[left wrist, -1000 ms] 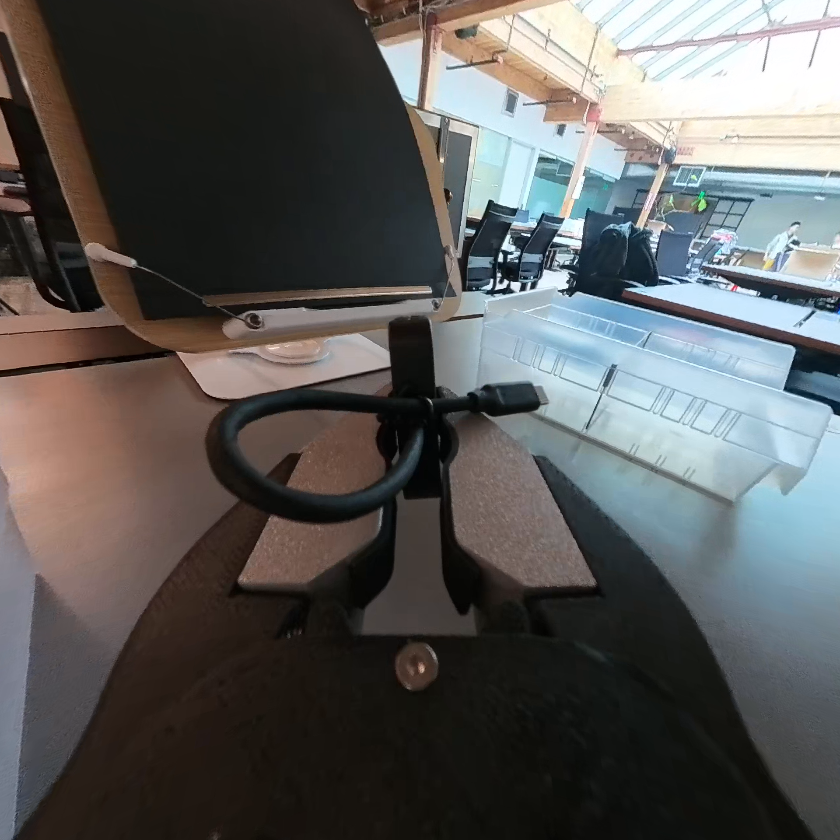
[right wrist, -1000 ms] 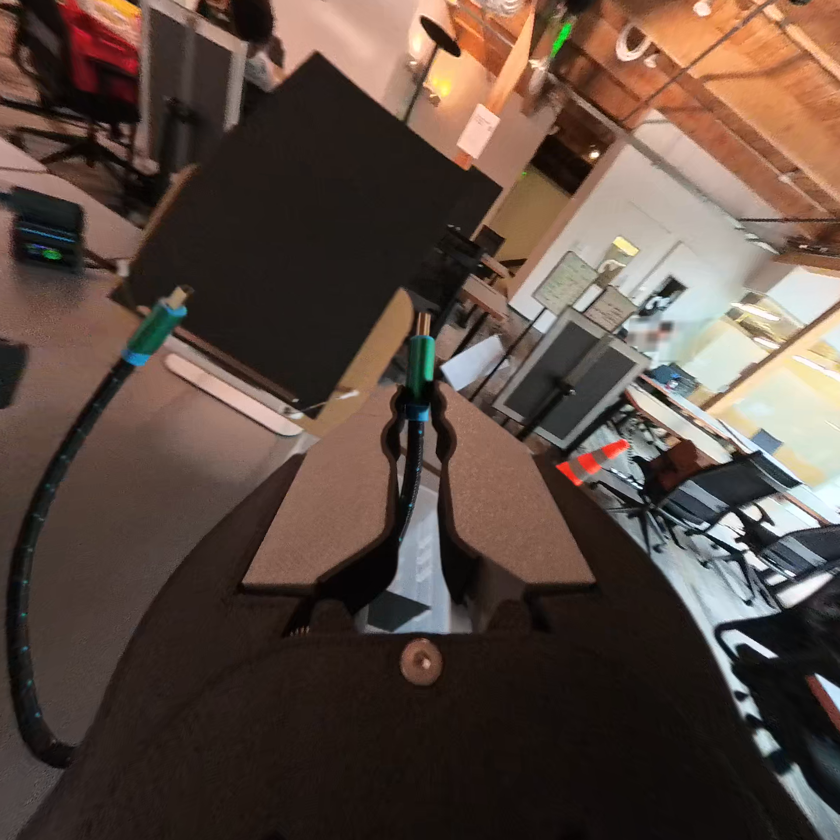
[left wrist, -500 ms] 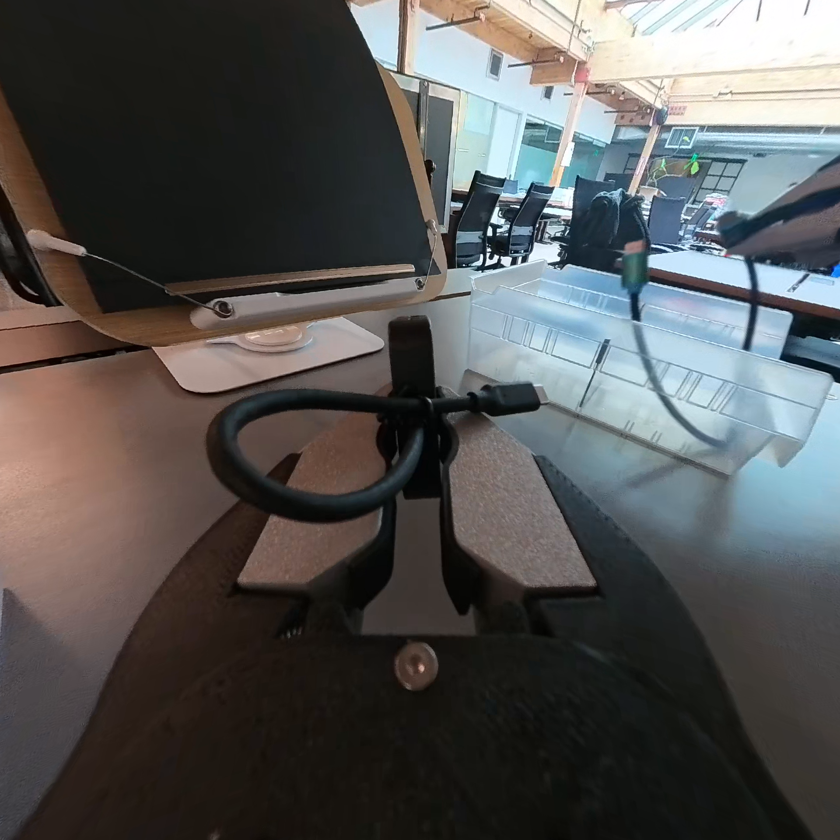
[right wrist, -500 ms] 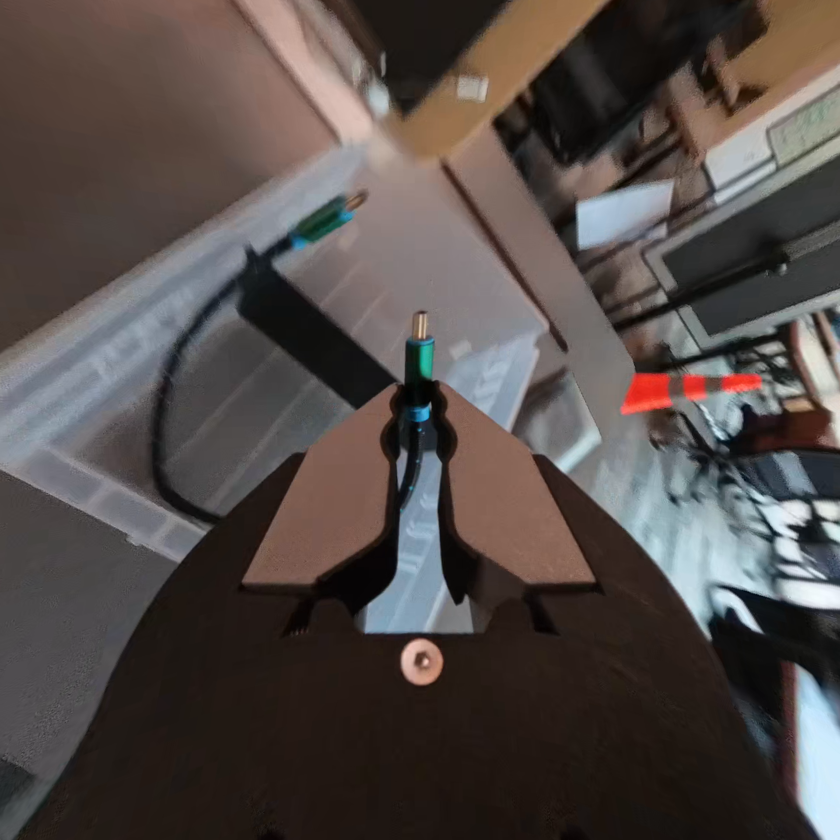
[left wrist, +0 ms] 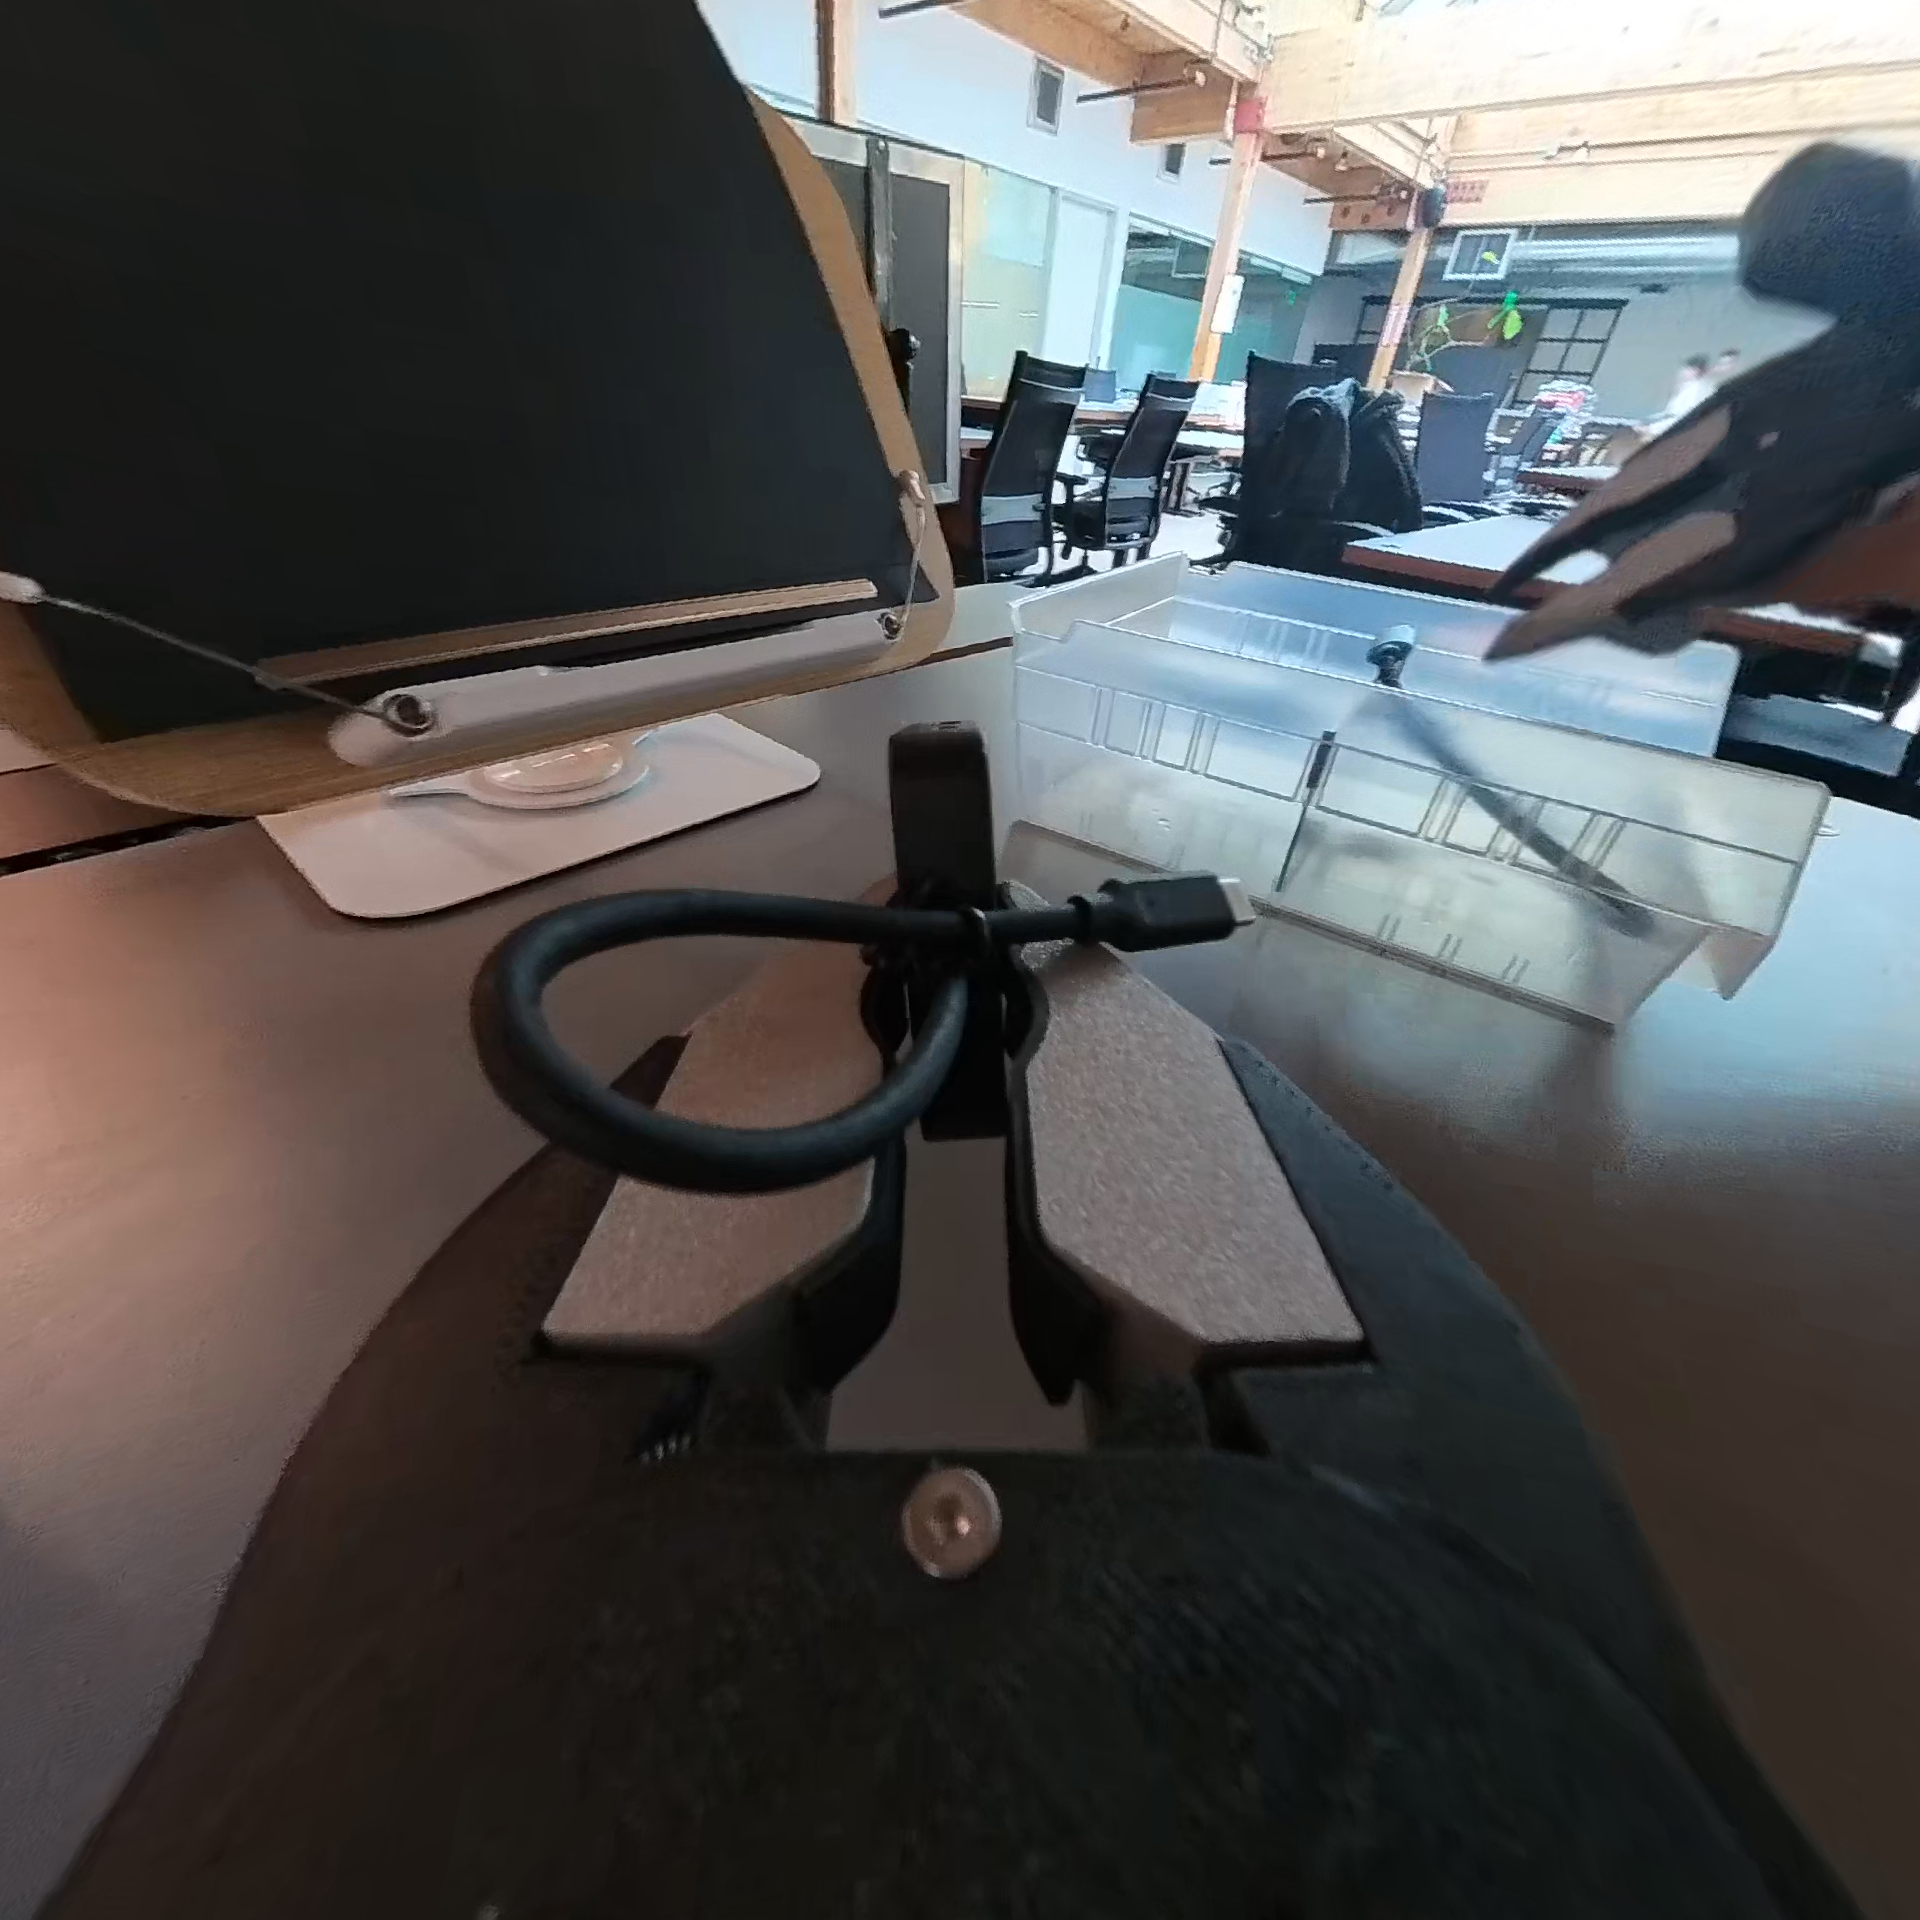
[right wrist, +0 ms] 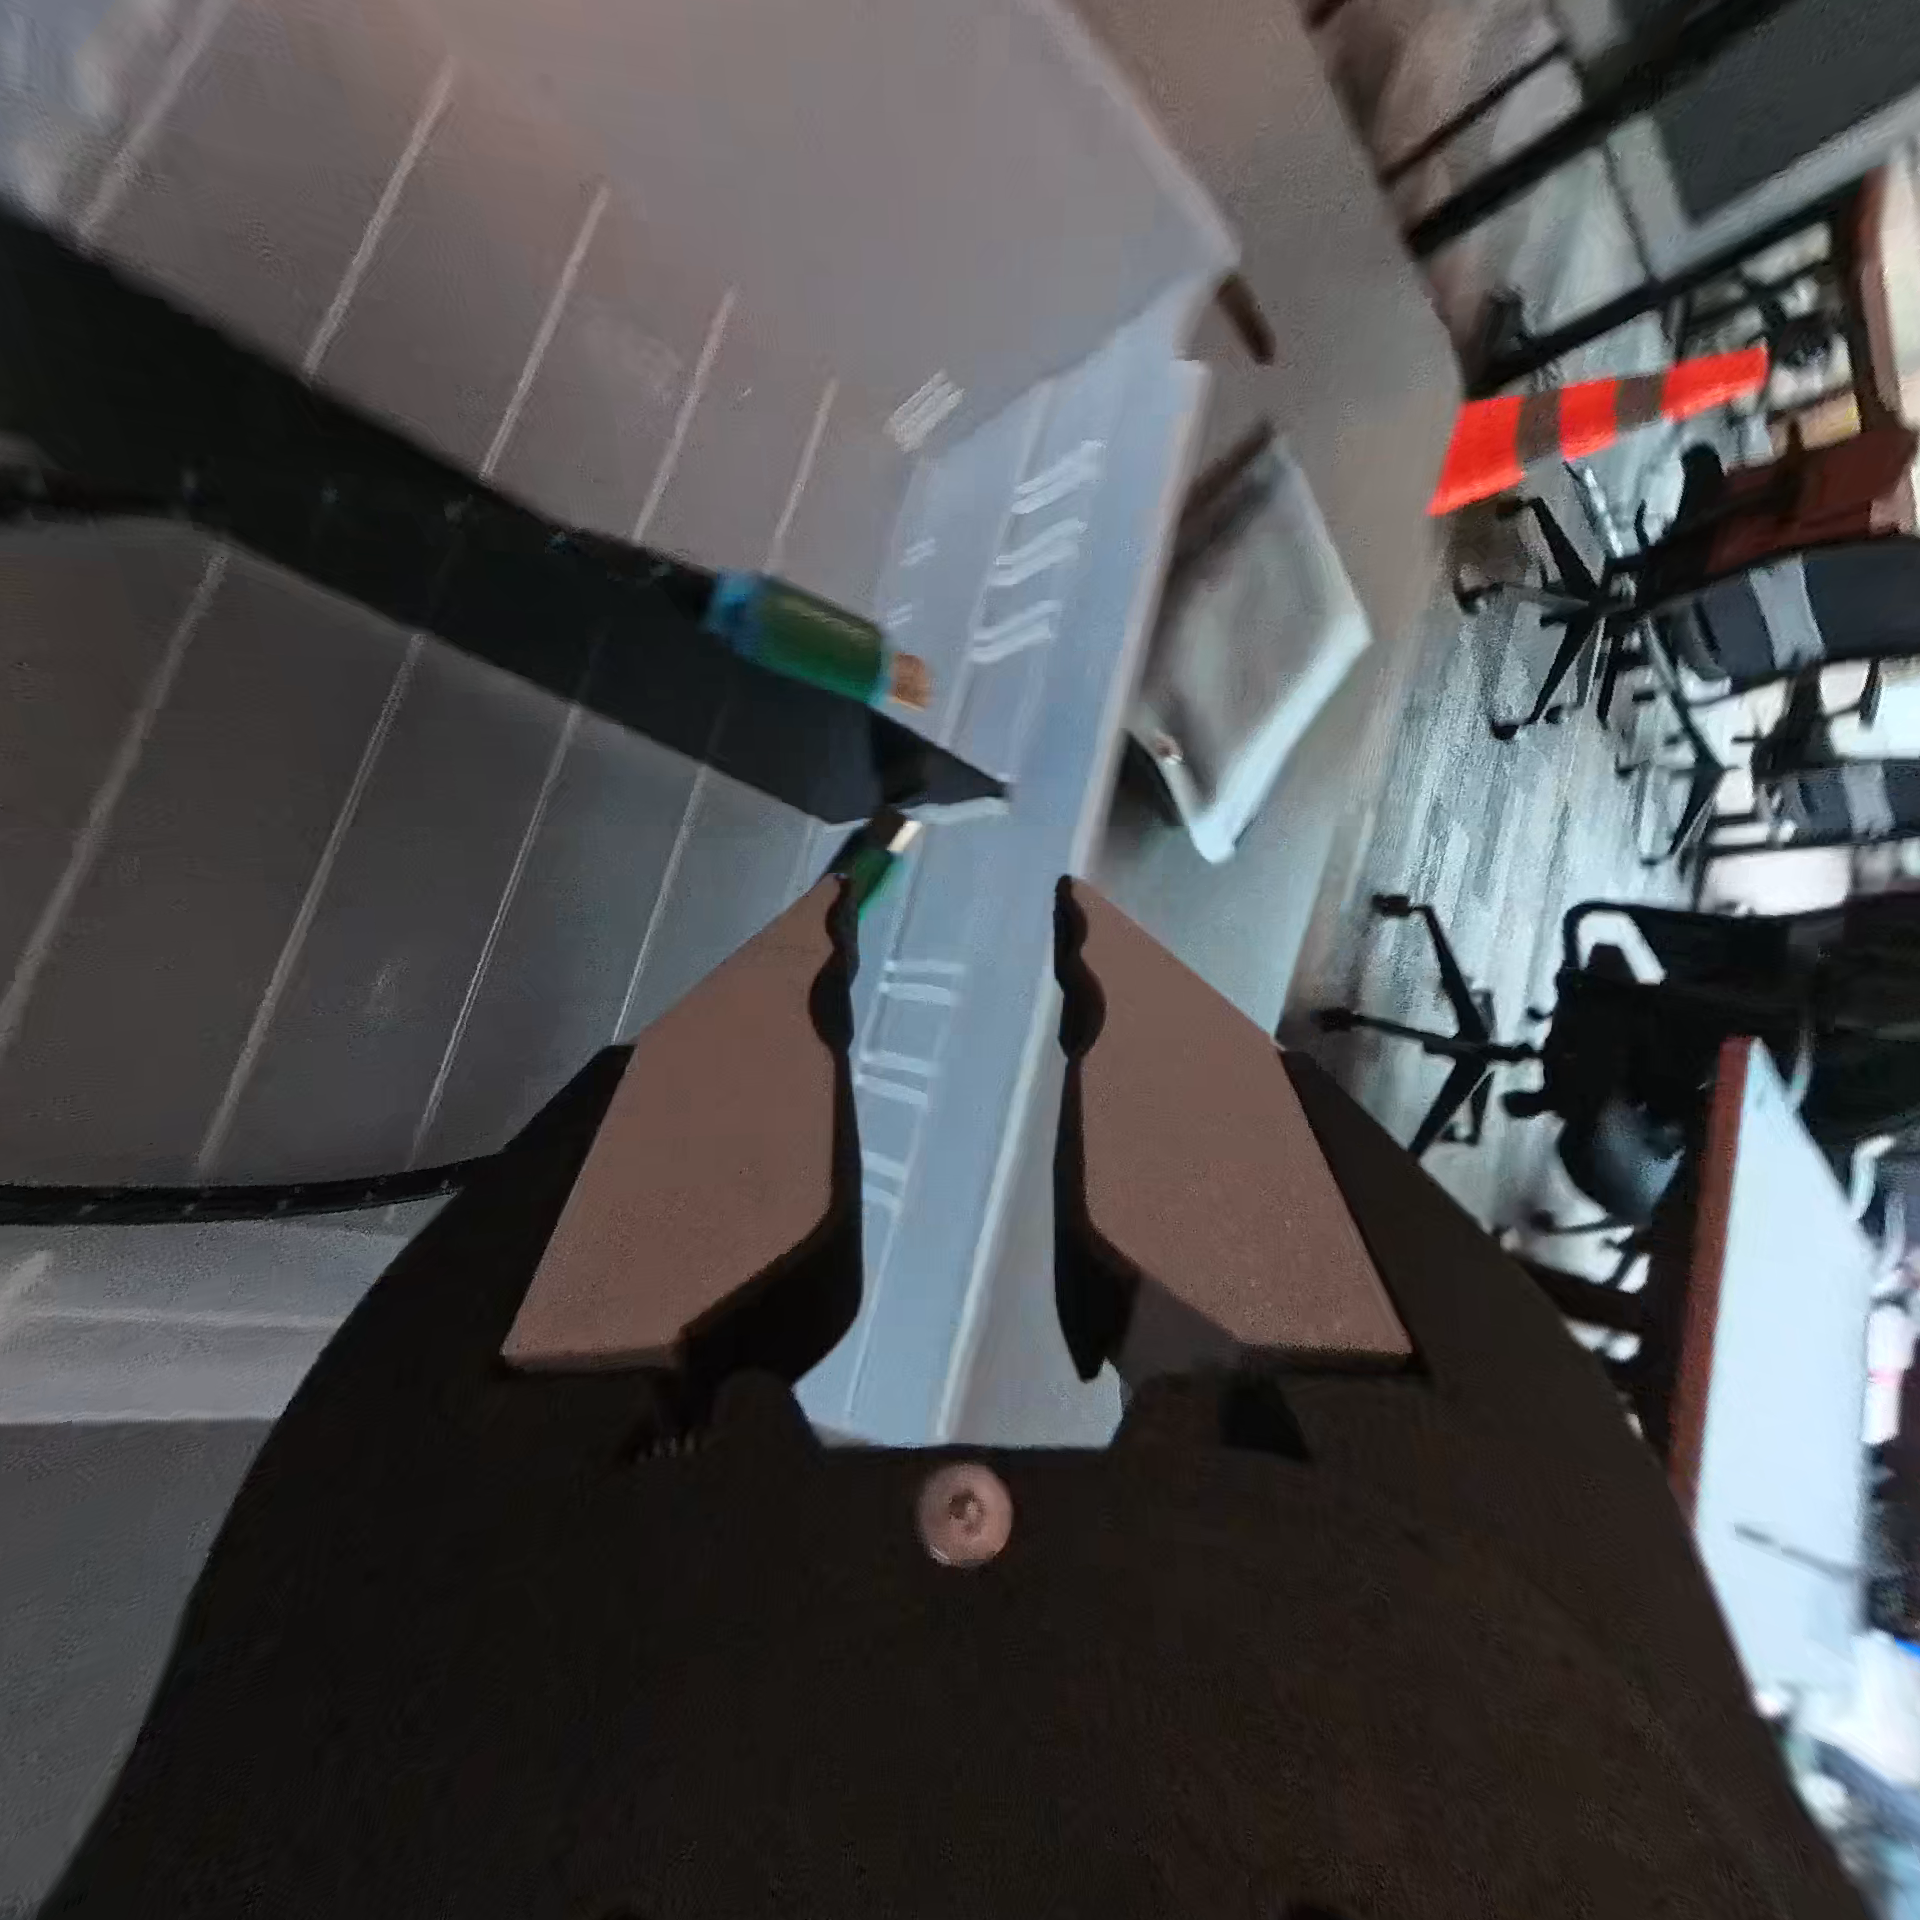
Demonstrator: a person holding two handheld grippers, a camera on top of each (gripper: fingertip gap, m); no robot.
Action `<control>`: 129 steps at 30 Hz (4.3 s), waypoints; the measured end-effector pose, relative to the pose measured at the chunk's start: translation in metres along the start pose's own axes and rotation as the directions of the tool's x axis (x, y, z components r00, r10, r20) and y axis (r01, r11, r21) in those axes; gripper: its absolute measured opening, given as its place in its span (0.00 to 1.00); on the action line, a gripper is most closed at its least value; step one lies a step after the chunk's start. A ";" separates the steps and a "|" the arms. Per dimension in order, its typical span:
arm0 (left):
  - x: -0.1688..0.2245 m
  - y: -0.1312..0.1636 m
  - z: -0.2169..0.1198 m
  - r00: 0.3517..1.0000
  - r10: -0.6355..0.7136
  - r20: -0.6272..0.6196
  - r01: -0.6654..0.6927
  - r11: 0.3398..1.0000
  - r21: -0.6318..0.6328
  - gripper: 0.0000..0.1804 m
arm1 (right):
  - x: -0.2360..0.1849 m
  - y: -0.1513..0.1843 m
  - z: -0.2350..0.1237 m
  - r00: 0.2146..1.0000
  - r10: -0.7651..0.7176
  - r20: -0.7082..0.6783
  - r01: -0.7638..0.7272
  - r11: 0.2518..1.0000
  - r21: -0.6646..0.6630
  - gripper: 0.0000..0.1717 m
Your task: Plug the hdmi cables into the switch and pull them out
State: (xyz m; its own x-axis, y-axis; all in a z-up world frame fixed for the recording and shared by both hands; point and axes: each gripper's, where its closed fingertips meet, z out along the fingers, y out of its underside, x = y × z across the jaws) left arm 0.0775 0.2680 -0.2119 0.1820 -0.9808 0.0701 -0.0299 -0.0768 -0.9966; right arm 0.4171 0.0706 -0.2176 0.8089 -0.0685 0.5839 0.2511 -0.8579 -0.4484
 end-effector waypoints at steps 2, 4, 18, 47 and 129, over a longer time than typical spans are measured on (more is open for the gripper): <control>0.011 -0.001 0.002 0.998 0.005 -0.061 -0.005 1.000 0.002 0.06 | 0.018 0.000 -0.021 0.985 0.172 -0.015 -0.172 0.985 0.019 0.20; 0.027 -0.005 0.002 0.988 0.001 -0.153 0.004 1.000 0.029 0.06 | 0.023 -0.014 -0.046 0.945 0.324 0.046 -0.327 0.938 0.115 0.17; 0.095 -0.010 -0.012 0.848 0.010 -0.529 0.023 0.998 0.056 0.06 | -0.250 -0.206 -0.144 0.590 -0.255 0.766 -0.408 0.724 0.556 0.28; 0.098 -0.032 -0.025 0.785 -0.078 -0.615 0.192 0.974 0.122 0.01 | -0.228 -0.212 -0.194 0.287 -0.413 0.864 -0.856 0.294 0.425 0.06; 0.040 -0.013 0.000 0.961 -0.095 -0.260 0.121 0.989 0.085 0.00 | -0.263 -0.231 -0.044 0.755 0.028 0.656 -0.373 0.841 0.393 0.42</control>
State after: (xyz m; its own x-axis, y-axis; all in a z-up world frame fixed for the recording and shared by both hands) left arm 0.0855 0.2299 -0.1966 -0.0775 -0.9817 0.1737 0.0766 -0.1796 -0.9808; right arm 0.1229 0.2646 -0.2382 0.9660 0.2581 -0.0157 0.1184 -0.4956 -0.8604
